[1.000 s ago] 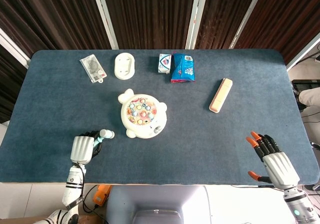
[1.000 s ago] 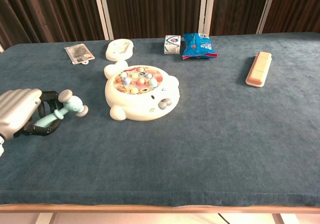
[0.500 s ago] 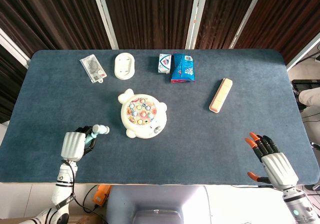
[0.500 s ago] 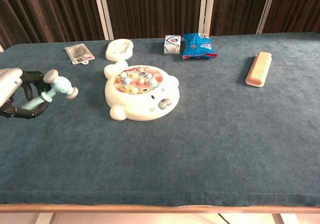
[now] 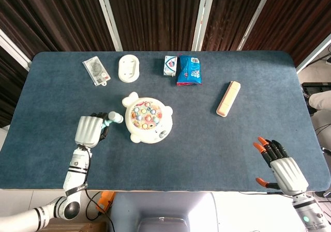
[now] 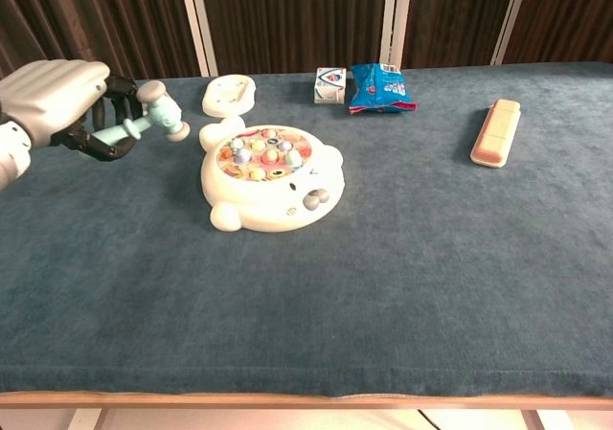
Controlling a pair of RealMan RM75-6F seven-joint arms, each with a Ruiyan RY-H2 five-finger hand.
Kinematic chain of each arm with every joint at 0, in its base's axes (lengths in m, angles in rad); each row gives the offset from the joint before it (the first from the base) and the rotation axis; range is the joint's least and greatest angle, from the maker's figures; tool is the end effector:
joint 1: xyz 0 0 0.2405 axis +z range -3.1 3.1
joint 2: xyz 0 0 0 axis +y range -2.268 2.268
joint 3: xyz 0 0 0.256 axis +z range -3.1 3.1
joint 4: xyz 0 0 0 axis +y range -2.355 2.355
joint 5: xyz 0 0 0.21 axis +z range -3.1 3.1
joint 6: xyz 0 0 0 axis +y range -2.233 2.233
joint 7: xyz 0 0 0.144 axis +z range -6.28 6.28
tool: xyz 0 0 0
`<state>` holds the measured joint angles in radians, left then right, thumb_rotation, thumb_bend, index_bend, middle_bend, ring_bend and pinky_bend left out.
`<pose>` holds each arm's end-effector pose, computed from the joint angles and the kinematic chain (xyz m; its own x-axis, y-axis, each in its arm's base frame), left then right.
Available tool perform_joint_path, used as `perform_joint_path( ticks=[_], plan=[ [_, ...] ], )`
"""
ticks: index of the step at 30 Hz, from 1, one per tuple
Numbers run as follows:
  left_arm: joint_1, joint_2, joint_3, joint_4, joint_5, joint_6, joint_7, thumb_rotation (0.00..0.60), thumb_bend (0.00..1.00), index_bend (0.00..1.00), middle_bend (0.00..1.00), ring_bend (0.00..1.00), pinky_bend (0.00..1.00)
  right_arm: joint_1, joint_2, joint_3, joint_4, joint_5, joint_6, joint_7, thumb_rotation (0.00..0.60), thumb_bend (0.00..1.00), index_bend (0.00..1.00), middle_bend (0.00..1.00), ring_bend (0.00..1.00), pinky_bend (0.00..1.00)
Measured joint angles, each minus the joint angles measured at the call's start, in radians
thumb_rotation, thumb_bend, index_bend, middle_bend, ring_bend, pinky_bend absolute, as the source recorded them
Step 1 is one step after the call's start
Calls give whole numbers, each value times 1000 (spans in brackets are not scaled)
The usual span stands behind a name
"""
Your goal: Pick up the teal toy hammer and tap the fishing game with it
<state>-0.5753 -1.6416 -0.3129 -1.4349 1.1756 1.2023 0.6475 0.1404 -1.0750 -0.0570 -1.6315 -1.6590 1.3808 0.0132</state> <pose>-0.1684 0.3424 0.0147 0.5511 -0.0416 0.8334 0.8189 -0.1649 -0.5497 -0.2966 -0.1704 0.1352 0.4414 -0.1849 0.8781 -0.8908 -0.2080 0.4040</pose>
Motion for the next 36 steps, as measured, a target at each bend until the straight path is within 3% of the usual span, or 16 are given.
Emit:
perform_joint_path(
  ticks=[5, 11, 36],
  plan=[
    [-71, -39, -44, -11, -170, -43, 134, 600, 910, 493, 935, 821, 935, 4, 6, 4, 2, 12, -8, 13, 600, 192, 0, 0, 0, 0],
    [-146, -72, -67, -39, -273, -29, 267, 600, 909, 493, 936, 821, 935, 3, 10, 5, 2, 14, -5, 18, 600, 191, 0, 0, 0, 0],
    [-265, -162, -31, 72, -378, -14, 286, 600, 910, 504, 941, 821, 935, -15, 22, 2, 10, 5, 29, 39, 600, 191, 0, 0, 0, 0]
  ],
)
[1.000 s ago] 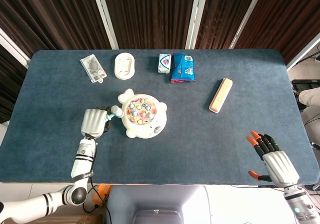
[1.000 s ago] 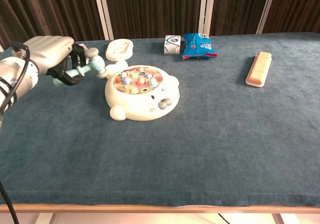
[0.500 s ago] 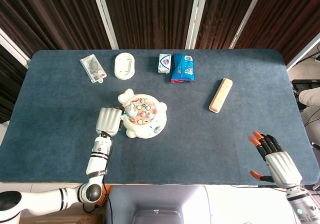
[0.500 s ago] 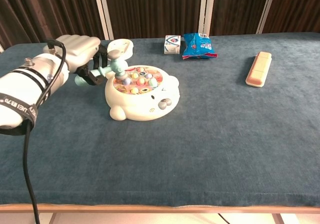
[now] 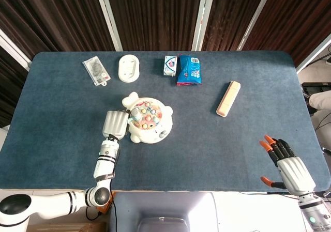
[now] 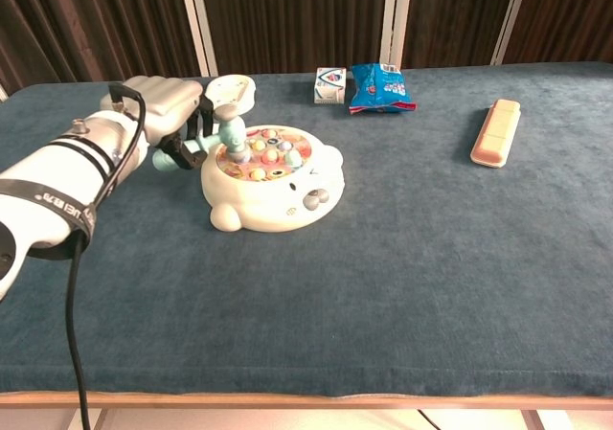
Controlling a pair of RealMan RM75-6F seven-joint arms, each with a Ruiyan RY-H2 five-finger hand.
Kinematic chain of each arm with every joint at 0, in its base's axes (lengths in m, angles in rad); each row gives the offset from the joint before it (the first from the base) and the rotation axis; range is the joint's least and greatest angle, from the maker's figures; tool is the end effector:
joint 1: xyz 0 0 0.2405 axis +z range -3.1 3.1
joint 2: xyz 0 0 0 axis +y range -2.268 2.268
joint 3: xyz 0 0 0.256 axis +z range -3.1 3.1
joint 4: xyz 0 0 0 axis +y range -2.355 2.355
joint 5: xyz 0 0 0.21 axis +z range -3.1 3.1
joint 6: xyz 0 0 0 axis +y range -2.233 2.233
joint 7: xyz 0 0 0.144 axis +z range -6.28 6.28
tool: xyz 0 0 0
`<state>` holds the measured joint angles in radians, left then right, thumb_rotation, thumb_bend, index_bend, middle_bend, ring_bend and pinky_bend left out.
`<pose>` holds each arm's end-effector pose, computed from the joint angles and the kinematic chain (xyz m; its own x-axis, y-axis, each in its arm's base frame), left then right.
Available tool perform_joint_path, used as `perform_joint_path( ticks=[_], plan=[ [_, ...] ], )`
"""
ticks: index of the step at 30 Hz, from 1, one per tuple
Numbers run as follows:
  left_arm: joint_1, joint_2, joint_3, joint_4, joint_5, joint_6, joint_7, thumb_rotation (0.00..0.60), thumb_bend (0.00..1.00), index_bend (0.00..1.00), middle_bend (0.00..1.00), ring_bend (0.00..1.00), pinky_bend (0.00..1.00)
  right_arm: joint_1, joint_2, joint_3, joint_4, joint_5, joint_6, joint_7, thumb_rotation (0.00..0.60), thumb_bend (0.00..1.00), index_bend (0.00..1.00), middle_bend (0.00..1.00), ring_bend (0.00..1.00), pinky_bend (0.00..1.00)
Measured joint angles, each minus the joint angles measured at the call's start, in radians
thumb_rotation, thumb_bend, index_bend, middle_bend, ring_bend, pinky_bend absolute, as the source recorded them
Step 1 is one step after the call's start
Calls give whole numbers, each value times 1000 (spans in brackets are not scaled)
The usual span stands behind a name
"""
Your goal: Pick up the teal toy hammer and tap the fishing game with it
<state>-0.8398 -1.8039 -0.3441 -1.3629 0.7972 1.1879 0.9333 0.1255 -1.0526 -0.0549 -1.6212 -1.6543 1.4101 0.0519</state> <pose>-0.1043 0.3718 -0.0397 0.6284 0.0860 0.7731 0.7755 -0.1465 -0.6141 -0.3019 -0.1678 0.1475 0.4291 -0.1648 0.8881 -0.8981 -0.1832 0.3999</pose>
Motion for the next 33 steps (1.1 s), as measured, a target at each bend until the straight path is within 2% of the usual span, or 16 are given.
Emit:
perform_joint_path(
  ticks=[8, 21, 33],
  plan=[
    [-25, -6, 18, 17, -12, 5, 32, 600, 914, 508, 941, 821, 934, 1, -2, 3, 0, 4, -4, -4, 600, 192, 0, 0, 0, 0],
    [-51, 3, -11, -30, -6, 24, -17, 600, 914, 509, 943, 821, 934, -4, 4, 3, 3, -2, 8, 14, 600, 192, 0, 0, 0, 0],
    [-70, -40, 20, 18, -37, 9, -4, 600, 911, 509, 943, 821, 934, -7, 8, 4, 7, -5, 18, 25, 600, 192, 0, 0, 0, 0]
  ],
)
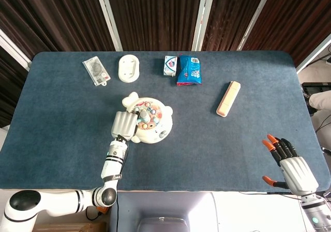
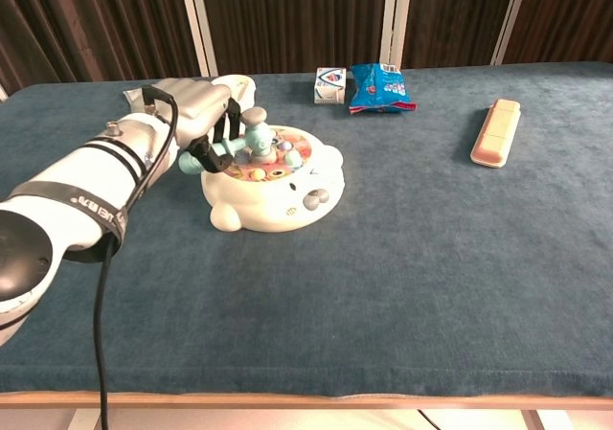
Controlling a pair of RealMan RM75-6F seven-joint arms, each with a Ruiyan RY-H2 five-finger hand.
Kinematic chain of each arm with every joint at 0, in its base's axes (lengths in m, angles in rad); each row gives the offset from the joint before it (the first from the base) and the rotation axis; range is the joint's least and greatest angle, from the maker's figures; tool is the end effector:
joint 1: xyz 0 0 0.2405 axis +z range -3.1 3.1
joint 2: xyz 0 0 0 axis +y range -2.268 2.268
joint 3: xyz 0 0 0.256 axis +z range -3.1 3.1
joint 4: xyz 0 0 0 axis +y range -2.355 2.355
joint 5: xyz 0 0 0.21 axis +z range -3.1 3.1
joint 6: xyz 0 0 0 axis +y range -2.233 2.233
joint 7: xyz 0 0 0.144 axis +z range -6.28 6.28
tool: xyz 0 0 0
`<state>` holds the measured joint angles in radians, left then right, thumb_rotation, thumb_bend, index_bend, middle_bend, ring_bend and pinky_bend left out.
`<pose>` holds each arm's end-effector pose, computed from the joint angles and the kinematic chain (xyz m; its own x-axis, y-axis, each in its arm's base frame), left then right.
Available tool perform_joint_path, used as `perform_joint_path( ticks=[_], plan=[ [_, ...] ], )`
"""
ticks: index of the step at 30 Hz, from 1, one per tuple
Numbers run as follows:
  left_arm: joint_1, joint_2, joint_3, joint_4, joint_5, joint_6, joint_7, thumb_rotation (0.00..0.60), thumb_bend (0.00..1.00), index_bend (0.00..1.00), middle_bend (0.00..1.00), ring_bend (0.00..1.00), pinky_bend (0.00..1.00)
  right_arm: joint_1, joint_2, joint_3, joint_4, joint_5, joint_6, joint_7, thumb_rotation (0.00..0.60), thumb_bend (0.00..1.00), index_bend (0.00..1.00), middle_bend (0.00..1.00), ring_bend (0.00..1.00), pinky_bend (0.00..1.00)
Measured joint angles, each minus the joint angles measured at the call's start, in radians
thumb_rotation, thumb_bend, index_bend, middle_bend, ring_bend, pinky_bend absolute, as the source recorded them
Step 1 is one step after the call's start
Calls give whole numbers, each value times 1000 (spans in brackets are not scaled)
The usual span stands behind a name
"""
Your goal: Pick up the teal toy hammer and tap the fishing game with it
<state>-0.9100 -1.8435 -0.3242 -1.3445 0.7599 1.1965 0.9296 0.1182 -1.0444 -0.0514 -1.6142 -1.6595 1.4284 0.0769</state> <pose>-0.0823 0.3700 -0.0553 0.6240 0.0914 0.7760 0.7759 -0.1901 -0.6015 -0.3031 -0.1669 0.1531 0.4178 -0.1498 0.8961 -0.9028 -0.1790 0.3910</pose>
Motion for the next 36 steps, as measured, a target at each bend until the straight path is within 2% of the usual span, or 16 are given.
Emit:
perform_joint_path(
  ticks=[10, 19, 22, 25, 28, 32, 36],
  plan=[
    [-5, -7, 10, 5, 11, 5, -12, 600, 907, 510, 943, 821, 934, -4, 2, 1, 4, -5, 10, 10, 600, 191, 0, 0, 0, 0],
    [16, 39, 11, -80, 58, 56, -34, 600, 905, 510, 943, 821, 931, 0, -1, 0, 4, -4, -1, 3, 600, 191, 0, 0, 0, 0],
    [36, 73, 19, -135, 69, 76, -41, 600, 892, 511, 938, 814, 902, 2, -4, -3, 0, -8, -7, -8, 600, 192, 0, 0, 0, 0],
    [93, 137, 60, -201, 107, 96, -90, 600, 869, 511, 923, 790, 842, 0, -10, -3, -4, -10, -7, -26, 600, 191, 0, 0, 0, 0],
    [144, 172, 117, -198, 190, 111, -188, 600, 850, 511, 913, 764, 776, 1, -13, -7, -8, -14, -10, -34, 600, 191, 0, 0, 0, 0],
    [227, 206, 195, -108, 260, 108, -343, 600, 832, 511, 902, 738, 706, 3, -14, -10, -10, -17, -17, -37, 600, 191, 0, 0, 0, 0],
    [282, 213, 242, -2, 301, 87, -452, 600, 816, 509, 884, 710, 654, 4, -16, -10, -12, -17, -19, -42, 600, 191, 0, 0, 0, 0]
  ],
)
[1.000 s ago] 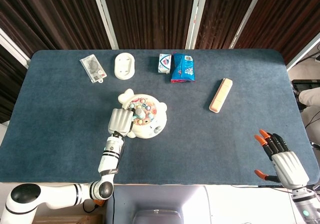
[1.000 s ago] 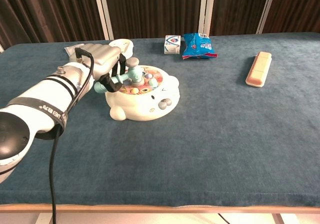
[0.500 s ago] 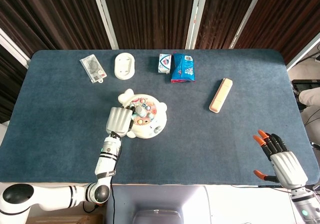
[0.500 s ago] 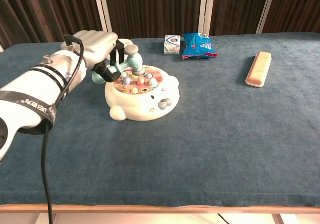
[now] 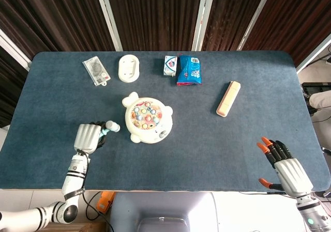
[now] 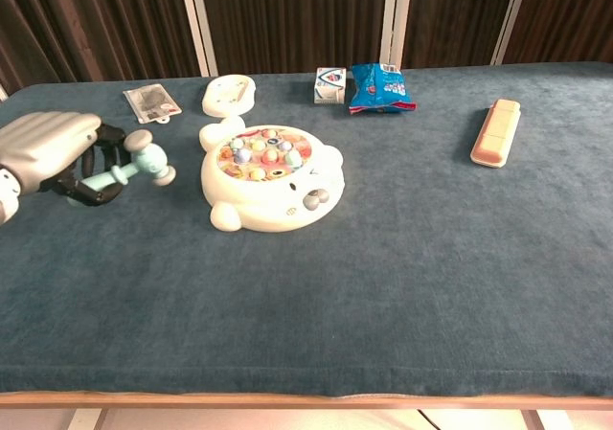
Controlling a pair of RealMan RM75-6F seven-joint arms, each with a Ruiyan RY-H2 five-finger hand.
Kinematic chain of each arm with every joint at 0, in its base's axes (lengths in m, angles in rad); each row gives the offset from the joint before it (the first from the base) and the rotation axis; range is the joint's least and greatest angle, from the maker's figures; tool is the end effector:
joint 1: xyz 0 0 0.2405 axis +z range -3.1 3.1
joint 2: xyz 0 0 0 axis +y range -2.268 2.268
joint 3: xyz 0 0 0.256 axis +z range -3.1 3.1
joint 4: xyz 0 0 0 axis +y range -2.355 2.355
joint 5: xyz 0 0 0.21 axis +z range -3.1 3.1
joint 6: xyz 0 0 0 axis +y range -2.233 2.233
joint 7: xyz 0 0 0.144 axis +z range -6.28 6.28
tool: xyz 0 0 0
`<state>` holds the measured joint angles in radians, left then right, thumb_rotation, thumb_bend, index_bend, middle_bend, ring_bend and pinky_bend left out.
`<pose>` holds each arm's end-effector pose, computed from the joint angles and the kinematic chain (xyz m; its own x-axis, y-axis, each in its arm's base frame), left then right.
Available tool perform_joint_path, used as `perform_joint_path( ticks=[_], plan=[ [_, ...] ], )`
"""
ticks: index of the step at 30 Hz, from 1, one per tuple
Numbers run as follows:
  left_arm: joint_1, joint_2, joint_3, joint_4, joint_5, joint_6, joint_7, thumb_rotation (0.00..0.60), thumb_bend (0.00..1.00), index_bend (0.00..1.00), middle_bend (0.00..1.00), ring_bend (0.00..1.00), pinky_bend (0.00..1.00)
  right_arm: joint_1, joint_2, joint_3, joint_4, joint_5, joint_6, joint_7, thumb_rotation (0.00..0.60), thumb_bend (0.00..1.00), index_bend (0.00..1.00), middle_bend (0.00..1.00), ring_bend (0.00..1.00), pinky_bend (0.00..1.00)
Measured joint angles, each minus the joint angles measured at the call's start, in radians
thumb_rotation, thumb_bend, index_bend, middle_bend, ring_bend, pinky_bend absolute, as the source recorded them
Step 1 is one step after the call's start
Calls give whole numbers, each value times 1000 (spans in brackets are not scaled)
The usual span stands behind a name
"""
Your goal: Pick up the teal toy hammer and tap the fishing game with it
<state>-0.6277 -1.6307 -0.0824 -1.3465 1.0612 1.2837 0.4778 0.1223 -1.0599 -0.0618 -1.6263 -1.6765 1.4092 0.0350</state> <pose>-0.2127 0.3261 -0.0005 0.5564 0.0647 0.8284 0.8267 -0.1437 -0.5440 -0.2986 -0.1644 0.1424 0.4362 -0.1721 0.8832 -0.8929 -0.2046 0.4011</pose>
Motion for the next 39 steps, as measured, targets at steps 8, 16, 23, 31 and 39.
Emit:
perform_joint_path(
  ticks=[8, 16, 23, 31, 39],
  plan=[
    [66, -64, 50, 202, 122, -23, -160, 600, 754, 483, 825, 641, 590, 1, -2, 1, -1, 4, -4, -6, 600, 192, 0, 0, 0, 0],
    [86, -91, 72, 271, 215, -42, -230, 600, 647, 412, 717, 540, 546, 1, 0, -2, 1, -3, -1, 2, 600, 191, 0, 0, 0, 0],
    [95, -94, 68, 291, 257, -56, -258, 600, 584, 384, 658, 495, 513, 2, 1, -3, 4, -5, 0, 6, 600, 191, 0, 0, 0, 0],
    [104, -87, 60, 298, 288, -71, -290, 600, 515, 310, 566, 420, 462, 3, 0, -2, 1, -1, -2, 4, 600, 191, 0, 0, 0, 0],
    [114, -94, 60, 333, 322, -60, -250, 600, 494, 190, 478, 379, 449, -1, -3, 3, -3, 7, 5, 3, 600, 191, 0, 0, 0, 0]
  ],
)
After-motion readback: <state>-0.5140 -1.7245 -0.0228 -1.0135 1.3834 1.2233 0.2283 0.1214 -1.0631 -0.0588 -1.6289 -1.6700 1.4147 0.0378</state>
